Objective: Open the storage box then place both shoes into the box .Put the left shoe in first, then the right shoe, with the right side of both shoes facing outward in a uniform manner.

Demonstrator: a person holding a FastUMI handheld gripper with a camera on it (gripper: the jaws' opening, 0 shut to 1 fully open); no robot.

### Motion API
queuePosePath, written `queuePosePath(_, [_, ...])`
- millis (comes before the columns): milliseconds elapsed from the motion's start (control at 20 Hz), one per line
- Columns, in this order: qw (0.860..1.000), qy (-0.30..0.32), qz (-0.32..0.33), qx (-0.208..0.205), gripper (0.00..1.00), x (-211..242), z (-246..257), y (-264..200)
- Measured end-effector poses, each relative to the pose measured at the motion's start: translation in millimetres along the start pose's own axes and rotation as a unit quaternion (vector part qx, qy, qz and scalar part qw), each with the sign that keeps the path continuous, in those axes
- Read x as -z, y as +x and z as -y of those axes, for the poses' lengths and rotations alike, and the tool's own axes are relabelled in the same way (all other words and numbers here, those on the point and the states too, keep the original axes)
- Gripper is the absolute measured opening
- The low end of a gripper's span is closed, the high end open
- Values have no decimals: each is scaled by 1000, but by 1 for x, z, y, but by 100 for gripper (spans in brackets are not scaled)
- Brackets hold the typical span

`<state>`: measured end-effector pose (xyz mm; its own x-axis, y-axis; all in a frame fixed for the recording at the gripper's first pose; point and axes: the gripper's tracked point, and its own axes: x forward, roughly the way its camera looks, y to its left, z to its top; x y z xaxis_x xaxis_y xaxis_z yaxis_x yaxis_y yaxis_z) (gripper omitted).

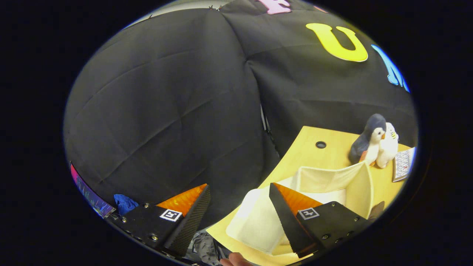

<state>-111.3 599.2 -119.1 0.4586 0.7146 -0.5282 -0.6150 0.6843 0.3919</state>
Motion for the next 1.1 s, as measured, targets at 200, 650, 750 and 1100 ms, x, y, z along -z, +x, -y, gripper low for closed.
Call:
queuePosePath(200, [998,5,48,46,99,-37,66,-57])
queuePosePath(650, [985,33,91,141,99,-55,201,-145])
queuePosePath(750, [982,42,95,157,99,-53,223,-163])
queuePosePath(1100, [972,64,76,214,99,-14,296,-207])
